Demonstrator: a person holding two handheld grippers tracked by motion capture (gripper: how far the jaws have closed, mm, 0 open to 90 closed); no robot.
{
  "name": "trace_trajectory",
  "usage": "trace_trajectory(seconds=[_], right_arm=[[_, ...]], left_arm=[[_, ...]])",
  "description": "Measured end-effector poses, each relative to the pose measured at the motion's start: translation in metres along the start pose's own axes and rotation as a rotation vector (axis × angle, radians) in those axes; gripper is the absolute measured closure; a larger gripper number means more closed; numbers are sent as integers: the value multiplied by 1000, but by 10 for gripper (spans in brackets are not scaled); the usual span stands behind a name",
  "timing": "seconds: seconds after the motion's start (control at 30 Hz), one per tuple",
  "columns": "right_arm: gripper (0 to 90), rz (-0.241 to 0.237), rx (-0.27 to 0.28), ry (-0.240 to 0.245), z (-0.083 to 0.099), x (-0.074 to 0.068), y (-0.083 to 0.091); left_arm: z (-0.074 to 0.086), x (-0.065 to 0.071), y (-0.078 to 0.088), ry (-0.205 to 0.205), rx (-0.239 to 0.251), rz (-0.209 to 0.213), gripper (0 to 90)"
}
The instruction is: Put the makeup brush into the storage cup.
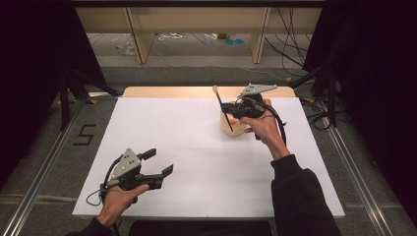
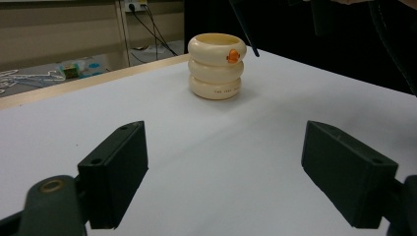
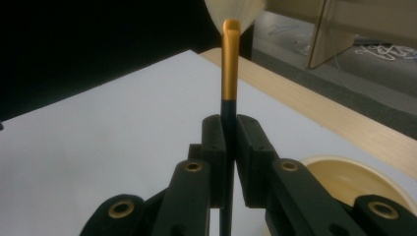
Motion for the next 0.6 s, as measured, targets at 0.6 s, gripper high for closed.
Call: trace_trajectory(seconds=[0.6], right_arm=[[831,71,108,-39,-14,24,-3]], left_arm=[[1,1,0,5,-3,3,172]])
Point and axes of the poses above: each handheld gripper's, and its own axes: y roughly backward along the jaws, z roughly out of its underside, x roughly to its right, the point moved 7 cm from there along -y, roughly forward along the jaws, and after that the axes turned 2 degrees about -x, right-handed, at the moved point
